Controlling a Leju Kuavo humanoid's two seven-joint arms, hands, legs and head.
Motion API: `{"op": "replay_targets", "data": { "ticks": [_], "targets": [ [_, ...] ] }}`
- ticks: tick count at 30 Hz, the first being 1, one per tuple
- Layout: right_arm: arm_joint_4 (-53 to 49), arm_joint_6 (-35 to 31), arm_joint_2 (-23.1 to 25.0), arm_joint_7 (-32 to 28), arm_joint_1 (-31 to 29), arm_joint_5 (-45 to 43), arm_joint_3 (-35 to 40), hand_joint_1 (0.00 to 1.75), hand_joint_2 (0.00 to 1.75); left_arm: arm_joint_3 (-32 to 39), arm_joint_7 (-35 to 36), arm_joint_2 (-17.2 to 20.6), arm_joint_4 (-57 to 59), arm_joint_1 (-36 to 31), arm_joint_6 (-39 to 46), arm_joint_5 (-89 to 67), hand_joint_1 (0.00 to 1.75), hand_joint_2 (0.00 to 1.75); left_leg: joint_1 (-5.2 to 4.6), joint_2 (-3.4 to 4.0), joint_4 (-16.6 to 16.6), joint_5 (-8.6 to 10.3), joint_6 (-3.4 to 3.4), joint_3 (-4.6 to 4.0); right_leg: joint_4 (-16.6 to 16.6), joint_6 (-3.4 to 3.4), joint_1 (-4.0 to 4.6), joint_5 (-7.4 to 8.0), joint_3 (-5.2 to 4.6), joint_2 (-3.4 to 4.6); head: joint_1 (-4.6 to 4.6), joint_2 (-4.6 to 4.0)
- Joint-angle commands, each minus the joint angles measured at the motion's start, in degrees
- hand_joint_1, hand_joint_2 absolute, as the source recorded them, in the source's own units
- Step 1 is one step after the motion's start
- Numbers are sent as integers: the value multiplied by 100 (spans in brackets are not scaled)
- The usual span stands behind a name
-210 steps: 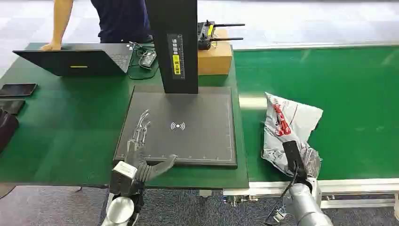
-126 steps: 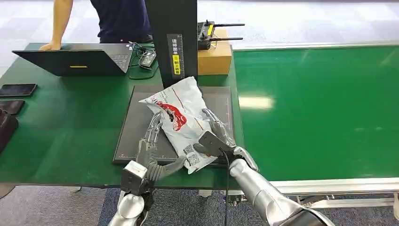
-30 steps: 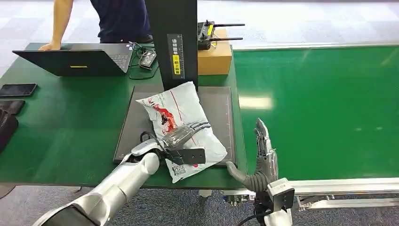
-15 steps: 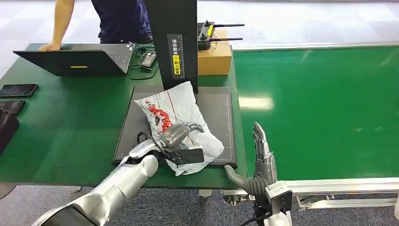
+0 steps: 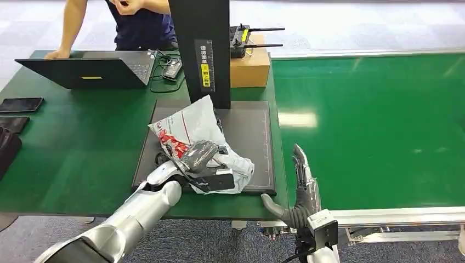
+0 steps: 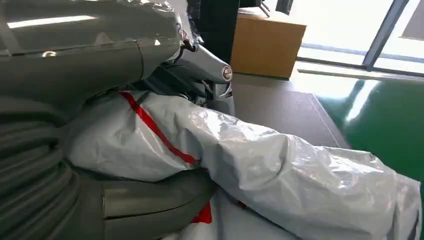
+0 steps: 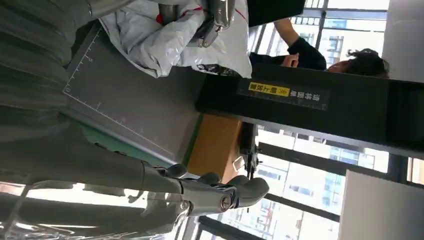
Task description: Moved the parcel from conveyor to table for the left to box.
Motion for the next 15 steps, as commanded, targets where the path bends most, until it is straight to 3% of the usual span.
{"op": "replay_targets", "data": {
  "ticks": [1,5,9,12,15],
  "targets": [
    [310,-7,-171,-10,-197,-59,112,0,175,-291,-51,182,-93,9,510,-200,175,175,3,6,-6,1,-12,6,-7,7,1,4,4,11,0,0],
    [555,-5,-155,86,-541,-117,172,0,175,-300,-150,164,-542,3,899,-183,175,175,5,7,-5,3,-16,0,-7,10,1,7,-2,14,0,0],
    [809,-80,-162,95,-683,-148,251,0,175,-362,-96,397,-1408,54,1160,-249,175,175,9,5,-1,3,-17,-5,-7,11,6,8,-5,12,0,0],
    [783,-158,-95,37,-590,-203,185,0,175,-193,278,792,-2274,63,1688,-545,175,175,7,9,0,2,-11,-8,-4,7,5,6,-8,13,2,0],
    [548,-161,-5,-11,-381,-156,109,0,175,408,412,1149,-3029,166,1447,-708,175,175,10,12,1,0,-18,-10,-1,5,7,4,-11,17,4,0]
  ]
}}
